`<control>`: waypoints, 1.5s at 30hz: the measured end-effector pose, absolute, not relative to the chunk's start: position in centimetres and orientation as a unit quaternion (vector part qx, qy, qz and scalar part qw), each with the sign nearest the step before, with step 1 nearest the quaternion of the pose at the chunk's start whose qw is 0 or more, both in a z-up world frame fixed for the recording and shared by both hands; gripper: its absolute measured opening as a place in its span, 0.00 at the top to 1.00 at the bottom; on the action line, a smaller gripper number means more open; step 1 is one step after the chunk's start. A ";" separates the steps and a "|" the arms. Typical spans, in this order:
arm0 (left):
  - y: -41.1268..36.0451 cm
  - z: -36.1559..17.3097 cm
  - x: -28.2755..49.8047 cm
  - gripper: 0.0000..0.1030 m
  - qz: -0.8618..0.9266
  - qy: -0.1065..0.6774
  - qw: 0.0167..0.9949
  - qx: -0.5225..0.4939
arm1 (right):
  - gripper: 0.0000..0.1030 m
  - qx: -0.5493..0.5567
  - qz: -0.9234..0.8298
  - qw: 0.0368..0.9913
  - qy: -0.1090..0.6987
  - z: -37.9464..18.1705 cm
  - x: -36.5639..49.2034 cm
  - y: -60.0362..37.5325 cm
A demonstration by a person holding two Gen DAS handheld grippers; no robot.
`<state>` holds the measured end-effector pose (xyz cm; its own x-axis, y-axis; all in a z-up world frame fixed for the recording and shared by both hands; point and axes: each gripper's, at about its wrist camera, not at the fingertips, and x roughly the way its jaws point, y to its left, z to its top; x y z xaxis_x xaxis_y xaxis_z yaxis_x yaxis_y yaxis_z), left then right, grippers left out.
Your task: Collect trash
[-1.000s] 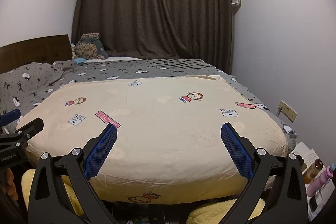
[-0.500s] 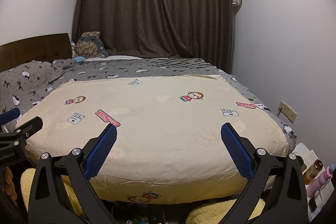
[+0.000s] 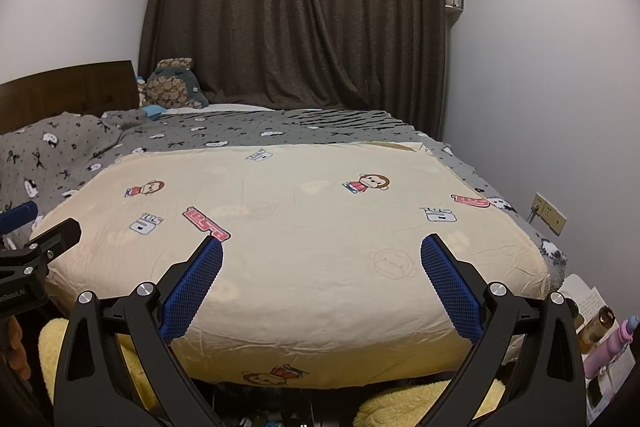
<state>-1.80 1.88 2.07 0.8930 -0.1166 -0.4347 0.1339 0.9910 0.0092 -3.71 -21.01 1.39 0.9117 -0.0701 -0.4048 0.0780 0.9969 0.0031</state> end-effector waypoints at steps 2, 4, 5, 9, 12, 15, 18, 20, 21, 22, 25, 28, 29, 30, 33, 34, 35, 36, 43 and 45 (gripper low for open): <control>1.9 2.1 -1.8 0.08 -0.064 0.223 0.973 0.019 | 0.03 0.011 -0.038 0.978 0.206 1.4 -3.7 -21.1; 1.9 2.1 -1.8 0.08 -0.064 0.223 0.972 0.019 | 0.03 0.010 -0.039 0.978 0.207 1.3 -3.6 -21.0; 1.9 2.1 -1.8 0.08 -0.064 0.223 0.972 0.018 | 0.03 0.010 -0.039 0.977 0.207 1.3 -3.6 -21.1; 1.9 2.1 -1.8 0.08 -0.065 0.223 0.973 0.018 | 0.03 0.010 -0.039 0.977 0.207 1.3 -3.5 -21.0; 1.9 2.1 -1.8 0.08 -0.064 0.223 0.972 0.018 | 0.03 0.010 -0.039 0.977 0.208 1.3 -3.5 -21.0; 1.9 2.0 -1.8 0.08 -0.064 0.224 0.972 0.018 | 0.03 0.009 -0.038 0.977 0.209 1.2 -3.5 -21.0; 1.7 1.9 -1.8 0.08 -0.064 0.225 0.972 0.018 | 0.03 0.009 -0.037 0.977 0.209 1.2 -3.4 -21.0; 1.6 1.9 -1.8 0.08 -0.064 0.225 0.972 0.017 | 0.03 0.008 -0.037 0.977 0.209 1.2 -3.4 -21.0; 1.6 1.9 -1.8 0.08 -0.064 0.225 0.972 0.017 | 0.03 0.008 -0.037 0.977 0.209 1.2 -3.4 -21.0; 1.6 1.9 -1.8 0.08 -0.064 0.225 0.972 0.017 | 0.03 0.008 -0.037 0.977 0.209 1.2 -3.4 -21.0; 1.6 1.9 -1.8 0.08 -0.063 0.225 0.972 0.017 | 0.03 0.008 -0.037 0.977 0.210 1.2 -3.4 -21.0; 1.6 1.9 -1.8 0.08 -0.063 0.225 0.972 0.016 | 0.03 0.008 -0.037 0.977 0.209 1.2 -3.4 -21.0; 1.6 1.8 -1.8 0.08 -0.063 0.225 0.972 0.016 | 0.03 0.009 -0.037 0.977 0.209 1.2 -3.4 -21.0; 1.6 1.8 -1.8 0.08 -0.063 0.225 0.972 0.015 | 0.03 0.009 -0.037 0.977 0.209 1.2 -3.4 -21.0; 1.5 1.8 -1.9 0.08 -0.063 0.225 0.972 0.015 | 0.03 0.008 -0.037 0.977 0.210 1.2 -3.4 -21.1; 1.6 1.8 -1.9 0.08 -0.062 0.225 0.972 0.015 | 0.03 0.008 -0.037 0.977 0.210 1.1 -3.4 -21.0; 1.6 1.8 -1.8 0.08 -0.063 0.224 0.972 0.015 | 0.03 0.008 -0.037 0.977 0.210 1.1 -3.4 -21.0; 1.6 1.8 -1.8 0.08 -0.062 0.225 0.972 0.015 | 0.03 0.008 -0.038 0.977 0.210 1.2 -3.4 -21.0; 1.6 1.8 -1.9 0.08 -0.062 0.225 0.972 0.014 | 0.03 0.009 -0.038 0.977 0.210 1.1 -3.5 -21.0; 1.5 1.8 -1.9 0.08 -0.062 0.224 0.972 0.014 | 0.03 0.009 -0.038 0.977 0.210 1.1 -3.5 -21.0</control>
<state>-1.86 1.49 1.82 0.8914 -0.1150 -0.4383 0.1275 0.9918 -0.0010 -3.45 -20.98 1.14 0.9092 -0.0703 -0.4103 0.0776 0.9970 0.0012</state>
